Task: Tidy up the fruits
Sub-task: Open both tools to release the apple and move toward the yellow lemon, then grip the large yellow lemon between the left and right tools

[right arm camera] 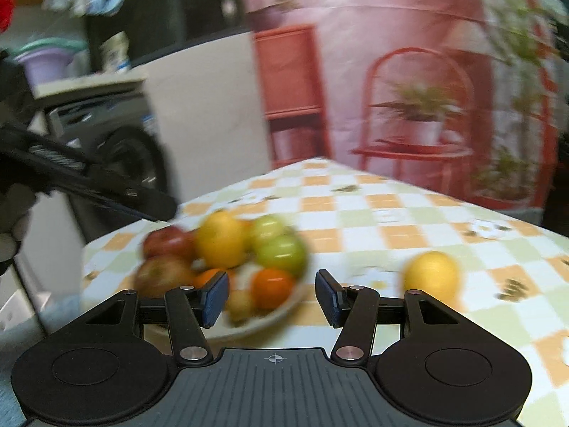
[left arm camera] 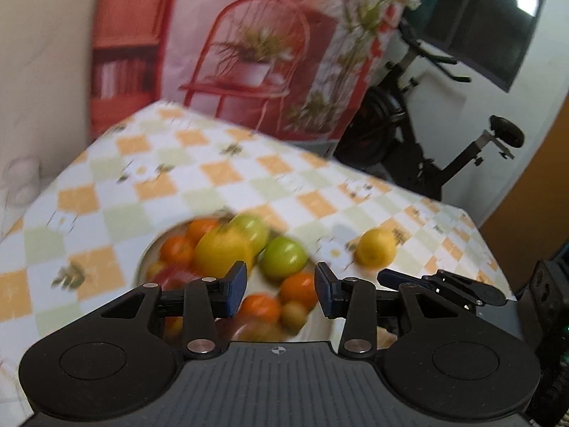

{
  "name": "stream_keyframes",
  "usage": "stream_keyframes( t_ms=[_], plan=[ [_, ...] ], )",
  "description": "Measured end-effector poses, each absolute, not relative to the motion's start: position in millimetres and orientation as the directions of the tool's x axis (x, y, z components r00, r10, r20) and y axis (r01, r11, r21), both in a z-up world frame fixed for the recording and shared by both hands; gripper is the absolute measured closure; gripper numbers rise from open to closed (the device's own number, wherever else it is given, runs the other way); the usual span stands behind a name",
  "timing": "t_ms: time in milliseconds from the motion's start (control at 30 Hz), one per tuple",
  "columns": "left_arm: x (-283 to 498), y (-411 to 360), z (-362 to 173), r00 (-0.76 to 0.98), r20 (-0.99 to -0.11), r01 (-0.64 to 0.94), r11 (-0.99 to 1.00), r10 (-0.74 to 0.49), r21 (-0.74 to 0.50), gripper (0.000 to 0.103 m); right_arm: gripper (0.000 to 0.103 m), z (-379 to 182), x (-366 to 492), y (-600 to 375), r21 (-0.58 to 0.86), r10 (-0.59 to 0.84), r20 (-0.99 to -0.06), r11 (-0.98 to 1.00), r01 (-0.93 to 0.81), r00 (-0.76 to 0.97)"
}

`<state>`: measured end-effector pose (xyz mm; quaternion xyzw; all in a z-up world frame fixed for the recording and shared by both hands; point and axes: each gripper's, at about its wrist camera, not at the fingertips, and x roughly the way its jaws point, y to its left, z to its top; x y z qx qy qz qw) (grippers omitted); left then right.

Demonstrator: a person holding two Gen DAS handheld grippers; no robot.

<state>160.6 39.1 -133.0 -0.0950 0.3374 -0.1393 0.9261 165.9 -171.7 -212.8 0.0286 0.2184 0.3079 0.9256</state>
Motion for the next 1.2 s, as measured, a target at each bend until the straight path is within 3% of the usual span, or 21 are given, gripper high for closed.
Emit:
stream_keyframes(
  t_ms=[333,567,867,1200],
  plan=[
    [202.8,-27.9,-113.5,0.746,-0.551,0.299,0.928,-0.374,-0.224,0.059,0.052,-236.9,197.8,-236.1,0.188,0.404,-0.417,0.915,-0.358,0.814],
    [252.4,-70.9,-120.5,0.691,-0.586,0.335,0.906,-0.424,-0.260,0.059,0.049,-252.9,215.4,-239.0,0.176,0.381,-0.450,0.925,-0.338,0.808],
    [296.3,-127.0,-166.5,0.595,-0.689,0.375,0.901,-0.413,-0.216,0.059,0.048,-257.1,220.9,-232.9,0.193,0.398,-0.485,0.917,-0.349,0.779],
    [308.8,-125.1,-188.9,0.497,-0.745,0.400,0.880,-0.444,-0.256,0.062,0.048,-259.9,223.4,-235.3,0.227,0.410,-0.493,0.912,-0.342,0.767]
  ],
)
